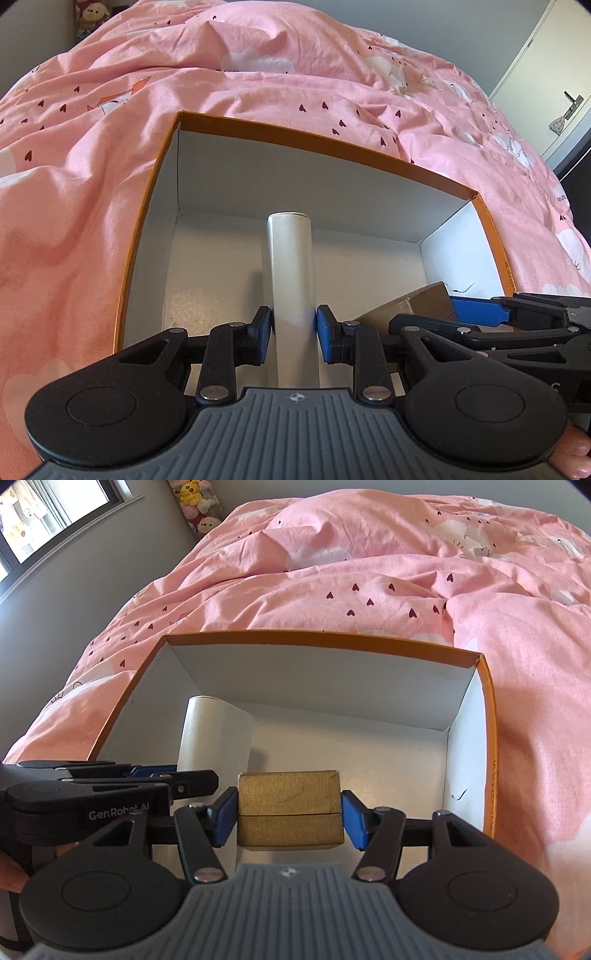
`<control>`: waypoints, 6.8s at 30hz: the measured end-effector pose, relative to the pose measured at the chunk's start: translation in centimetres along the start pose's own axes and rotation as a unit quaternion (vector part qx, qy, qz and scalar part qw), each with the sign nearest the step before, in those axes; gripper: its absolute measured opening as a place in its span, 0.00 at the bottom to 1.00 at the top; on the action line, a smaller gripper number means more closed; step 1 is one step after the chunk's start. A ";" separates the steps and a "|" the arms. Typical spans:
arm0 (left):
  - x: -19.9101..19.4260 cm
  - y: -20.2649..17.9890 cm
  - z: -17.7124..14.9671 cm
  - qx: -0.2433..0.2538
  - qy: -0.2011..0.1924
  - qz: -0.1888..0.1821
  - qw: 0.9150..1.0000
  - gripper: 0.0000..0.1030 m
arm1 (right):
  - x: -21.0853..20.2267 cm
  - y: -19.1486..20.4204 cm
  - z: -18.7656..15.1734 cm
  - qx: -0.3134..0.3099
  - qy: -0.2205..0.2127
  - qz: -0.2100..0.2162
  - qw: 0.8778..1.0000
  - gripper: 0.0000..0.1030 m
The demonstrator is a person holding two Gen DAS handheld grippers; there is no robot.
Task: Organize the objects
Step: 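Carry the glasses case into the orange box and open left gripper while right carries gold box, then lower the gold box into the orange box corner and open right gripper, then withdraw both grippers from the orange box toward the remaining items, then grasp the dark grey square box with left gripper and lift it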
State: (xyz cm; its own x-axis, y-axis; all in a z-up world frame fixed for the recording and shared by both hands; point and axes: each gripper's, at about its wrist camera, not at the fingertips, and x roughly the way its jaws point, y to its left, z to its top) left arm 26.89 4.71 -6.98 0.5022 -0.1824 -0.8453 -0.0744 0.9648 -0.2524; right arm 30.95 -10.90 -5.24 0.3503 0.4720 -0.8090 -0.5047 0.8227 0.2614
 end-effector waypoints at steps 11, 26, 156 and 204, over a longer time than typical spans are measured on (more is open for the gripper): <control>1.7 0.3 0.2 0.050 0.044 0.022 0.998 0.34 | 2.5 0.5 0.2 0.003 0.028 0.016 0.999 0.59; -0.7 -1.8 -0.3 0.175 0.012 0.157 0.972 0.34 | 3.9 0.5 0.3 0.029 0.045 0.072 0.996 0.59; -2.4 -0.6 -1.3 -0.028 -0.028 0.024 0.999 0.49 | 1.7 3.1 4.7 -0.017 -0.040 0.037 0.998 0.17; -8.4 -1.6 -15.2 -0.010 0.080 -0.043 0.996 0.49 | -7.6 -0.1 -15.3 0.116 0.090 0.088 0.985 0.47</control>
State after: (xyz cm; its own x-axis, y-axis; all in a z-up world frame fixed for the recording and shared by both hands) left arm 9.71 1.78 -6.60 0.3645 -0.2938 -0.8836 -0.0550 0.9405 -0.3354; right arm 16.30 -19.37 -7.16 0.1165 0.5673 -0.8152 -0.3433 0.7932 0.5030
